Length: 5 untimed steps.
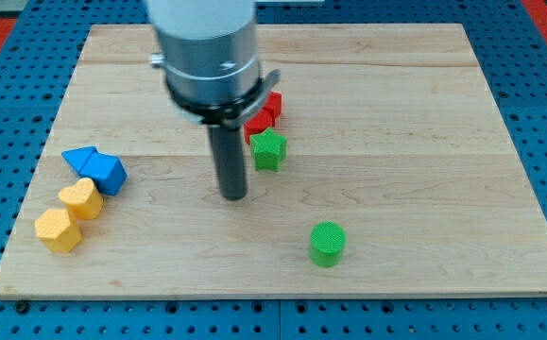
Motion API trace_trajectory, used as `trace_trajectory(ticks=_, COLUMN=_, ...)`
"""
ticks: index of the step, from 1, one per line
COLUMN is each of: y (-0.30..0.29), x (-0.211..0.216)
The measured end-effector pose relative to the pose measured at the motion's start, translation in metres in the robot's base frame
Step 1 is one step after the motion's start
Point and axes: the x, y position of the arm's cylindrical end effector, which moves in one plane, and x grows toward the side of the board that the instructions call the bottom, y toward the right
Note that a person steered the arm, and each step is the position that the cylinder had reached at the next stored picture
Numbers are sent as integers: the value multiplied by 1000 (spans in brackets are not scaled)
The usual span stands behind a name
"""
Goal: Place the arm at the top right corner
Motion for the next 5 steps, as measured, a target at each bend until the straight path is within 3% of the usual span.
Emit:
trace_trajectory(ticks=2, y=71, x=-42)
trace_trajectory(ticks=3, y=100, x=10)
trace_trajectory(ticks=4, y=176, x=92)
trace_trajectory(ticks=5, y=98, x=120)
